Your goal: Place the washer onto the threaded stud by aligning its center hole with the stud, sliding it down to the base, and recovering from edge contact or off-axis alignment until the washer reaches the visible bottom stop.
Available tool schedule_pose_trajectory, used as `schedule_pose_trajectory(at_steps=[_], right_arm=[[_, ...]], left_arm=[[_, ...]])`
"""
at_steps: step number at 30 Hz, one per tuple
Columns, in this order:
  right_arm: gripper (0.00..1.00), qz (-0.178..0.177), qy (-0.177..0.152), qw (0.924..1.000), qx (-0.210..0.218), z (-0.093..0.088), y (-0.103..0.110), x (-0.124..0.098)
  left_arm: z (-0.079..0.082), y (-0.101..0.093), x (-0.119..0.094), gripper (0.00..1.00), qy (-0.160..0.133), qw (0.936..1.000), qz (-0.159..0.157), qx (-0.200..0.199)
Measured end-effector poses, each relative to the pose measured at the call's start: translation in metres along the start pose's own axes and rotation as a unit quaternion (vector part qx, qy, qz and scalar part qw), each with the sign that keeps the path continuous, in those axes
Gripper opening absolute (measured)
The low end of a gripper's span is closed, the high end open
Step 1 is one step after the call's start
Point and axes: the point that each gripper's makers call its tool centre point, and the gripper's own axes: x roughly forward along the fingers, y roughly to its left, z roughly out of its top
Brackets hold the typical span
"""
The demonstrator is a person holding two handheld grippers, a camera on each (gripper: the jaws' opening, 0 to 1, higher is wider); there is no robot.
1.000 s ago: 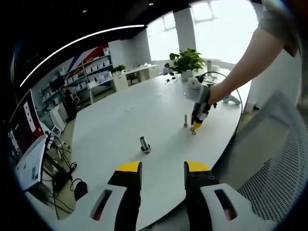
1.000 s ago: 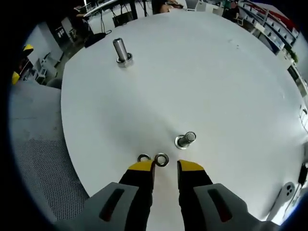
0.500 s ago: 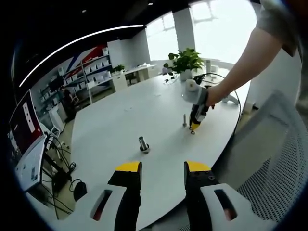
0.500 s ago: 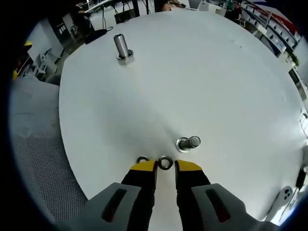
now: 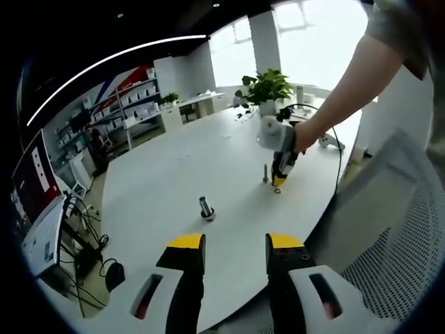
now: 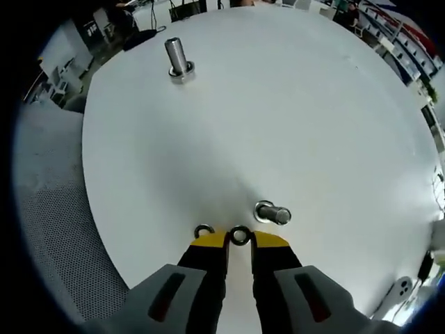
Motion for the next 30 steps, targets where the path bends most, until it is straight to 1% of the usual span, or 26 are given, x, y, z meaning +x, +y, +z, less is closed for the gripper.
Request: schedule_pose_trajectory(at_steps=[3, 7, 10, 12, 13, 14, 17, 21, 23, 24, 26, 28, 30], right_arm=[[0.14, -0.005, 0.016, 0.9998, -0.011, 0.0001, 0.0018, 0.0007], [0.14, -0.015, 0.015, 0.9998, 0.002, -0.0012, 0.0014, 0.0003], [0.14, -0.022, -0.004, 0.9997, 0.004, -0.0025, 0.0023, -0.0005], [0.14, -0.024, -0.032, 0.9992, 0.007, -0.0021, 0.0013, -0.0007], [0.14, -0.025, -0.048, 0.9984, 0.02, -0.0023, 0.0004, -0.0002], [0.14, -0.026, -0.053, 0.998, 0.023, -0.0031, 0.0, -0.0004], [0.14, -0.03, -0.055, 0.9976, 0.03, -0.003, 0.002, -0.0007], [0.14, -0.026, -0.054, 0.9976, 0.035, -0.0023, 0.0024, -0.0019], [0.13, -0.036, -0.065, 0.9972, 0.014, -0.0026, 0.003, -0.0028], [0.13, -0.038, -0.066, 0.997, 0.013, -0.0043, 0.004, -0.0034], [0.13, -0.038, -0.069, 0.9967, 0.019, -0.0055, 0.0033, -0.0044], [0.13, -0.035, -0.073, 0.9959, 0.039, -0.0064, 0.0025, -0.0056], [0.13, -0.034, -0.073, 0.9957, 0.046, -0.0066, 0.0015, -0.007]], left_arm=[[0.0003, -0.0003, 0.0, 0.32, -0.001, 1.0, 0.0, 0.001], [-0.0001, -0.001, 0.0006, 0.32, 0.001, 1.0, -0.002, 0.001], [0.0004, -0.0006, 0.0, 0.32, -0.001, 1.0, 0.0, 0.001], [0.0004, 0.0001, -0.0003, 0.32, -0.002, 1.0, 0.0, -0.001], [-0.0002, -0.0007, 0.0003, 0.32, -0.001, 1.0, -0.002, -0.002], [-0.0007, -0.0012, 0.0004, 0.32, 0.001, 1.0, -0.003, -0.001], [-0.0003, -0.0021, 0.0002, 0.32, 0.0, 1.0, -0.003, 0.002], [0.0011, -0.0008, -0.0008, 0.32, -0.004, 1.0, -0.001, 0.0], [0.0015, -0.0004, -0.0013, 0.32, -0.006, 1.0, 0.0, 0.001], [0.0015, -0.0002, -0.0014, 0.32, -0.006, 1.0, 0.0, 0.0], [0.0012, 0.0004, -0.0014, 0.32, -0.005, 1.0, 0.001, -0.001], [0.0008, 0.0005, -0.0013, 0.32, -0.004, 1.0, 0.001, -0.001], [0.0007, 0.0001, -0.0011, 0.32, -0.004, 1.0, 0.0, 0.0]])
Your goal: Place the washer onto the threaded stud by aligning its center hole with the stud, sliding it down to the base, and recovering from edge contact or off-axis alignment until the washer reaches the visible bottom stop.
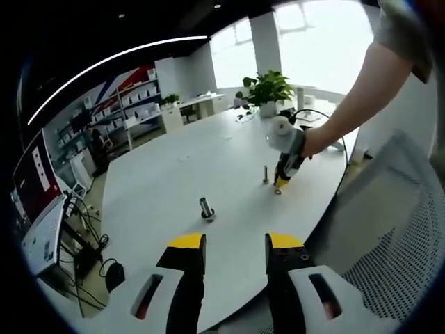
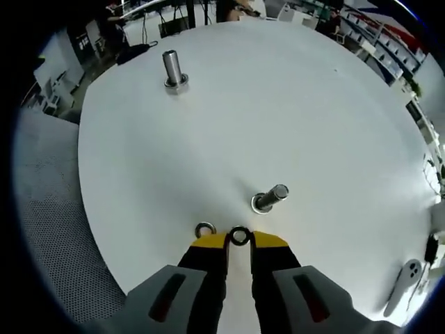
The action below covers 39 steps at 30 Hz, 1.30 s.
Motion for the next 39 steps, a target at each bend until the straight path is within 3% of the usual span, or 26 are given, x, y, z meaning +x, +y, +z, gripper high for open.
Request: schedule_pose_trajectory(at_steps=[4, 17, 21, 39], right_arm=[[0.13, -0.009, -0.006, 0.9995, -0.029, 0.006, -0.002, -0.006], [0.13, -0.018, -0.04, 0.9989, 0.014, 0.016, -0.011, -0.025], [0.13, -0.033, -0.046, 0.9982, -0.018, 0.02, -0.016, -0.03], [0.13, -0.052, -0.078, 0.9949, -0.039, 0.034, -0.022, -0.045]], left_arm=[[0.001, 0.0, 0.0, 0.32, -0.002, 1.0, -0.001, 0.0], [0.002, -0.001, -0.001, 0.32, -0.004, 1.0, -0.003, -0.001], [0.002, 0.0, -0.001, 0.32, -0.006, 1.0, -0.002, -0.003], [0.002, -0.001, 0.0, 0.32, -0.004, 1.0, -0.004, -0.002]])
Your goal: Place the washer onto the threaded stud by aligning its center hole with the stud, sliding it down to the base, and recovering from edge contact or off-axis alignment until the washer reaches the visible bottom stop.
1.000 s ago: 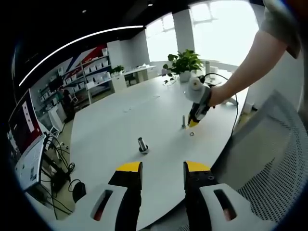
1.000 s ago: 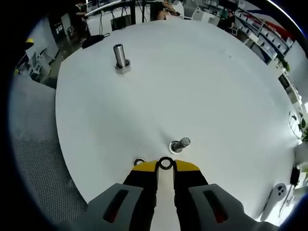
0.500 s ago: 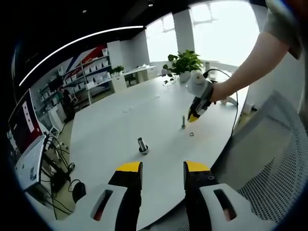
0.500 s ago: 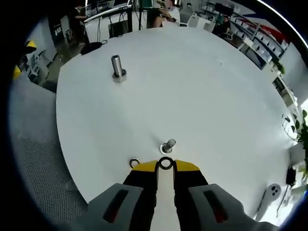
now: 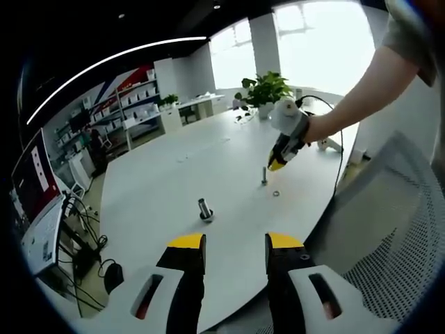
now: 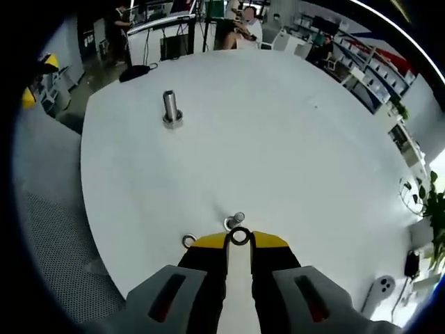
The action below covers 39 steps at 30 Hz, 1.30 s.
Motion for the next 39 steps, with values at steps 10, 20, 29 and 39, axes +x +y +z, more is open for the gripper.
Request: schedule_pose_trajectory(at_steps=[10, 20, 29, 39], right_arm=[[0.13, -0.007, -0.017, 0.9995, -0.026, 0.01, 0.003, -0.005], [0.13, -0.007, -0.019, 0.9994, -0.029, 0.016, 0.002, -0.003], [0.13, -0.001, -0.011, 0.9994, -0.032, 0.019, 0.006, -0.001], [0.13, 0.002, 0.002, 0.9996, -0.029, 0.016, 0.008, 0.001]], left_arm=[[0.0, 0.001, 0.0, 0.32, -0.001, 1.0, 0.0, 0.0], [-0.001, 0.0, 0.0, 0.32, 0.001, 1.0, 0.0, 0.001], [0.0, 0.0, 0.0, 0.32, -0.001, 1.0, -0.002, 0.0], [0.0, -0.002, 0.0, 0.32, -0.002, 1.0, -0.005, 0.0]])
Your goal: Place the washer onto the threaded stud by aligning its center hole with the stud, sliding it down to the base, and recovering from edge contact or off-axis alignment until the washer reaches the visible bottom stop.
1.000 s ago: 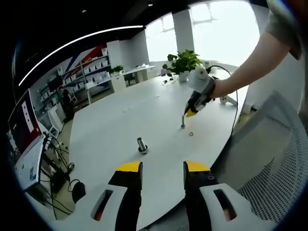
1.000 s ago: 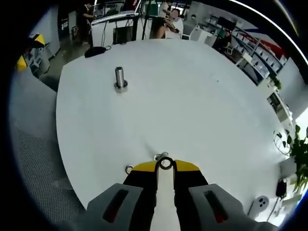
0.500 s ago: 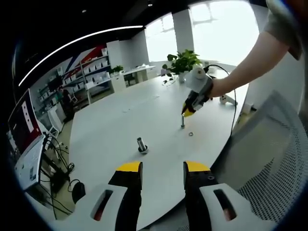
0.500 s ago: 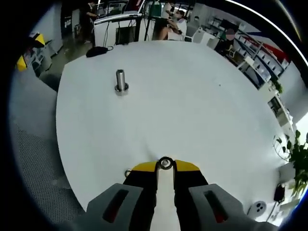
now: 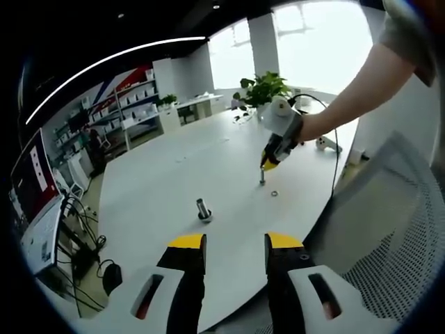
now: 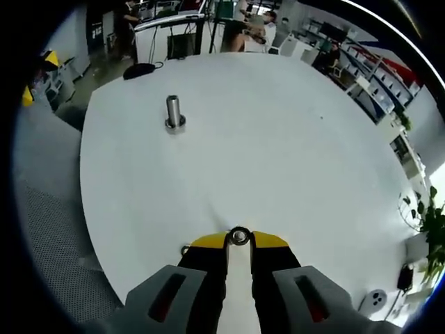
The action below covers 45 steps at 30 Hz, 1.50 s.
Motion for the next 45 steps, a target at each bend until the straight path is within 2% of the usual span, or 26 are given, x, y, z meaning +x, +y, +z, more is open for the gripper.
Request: schedule_pose_trajectory(at_steps=[16, 27, 45], right_arm=[[0.13, 0.009, 0.013, 0.9998, 0.01, 0.007, 0.001, -0.001], [0.13, 0.018, 0.027, 0.9994, 0.015, 0.004, -0.001, 0.002], [0.13, 0.033, 0.062, 0.9974, 0.017, -0.008, 0.003, 0.021]], left_arm=[[-0.001, -0.004, 0.001, 0.32, 0.002, 0.9999, -0.012, -0.001], [-0.001, -0.007, 0.002, 0.32, 0.002, 0.9999, -0.017, 0.0], [0.0, -0.007, 0.002, 0.31, 0.001, 0.9999, -0.017, -0.002]])
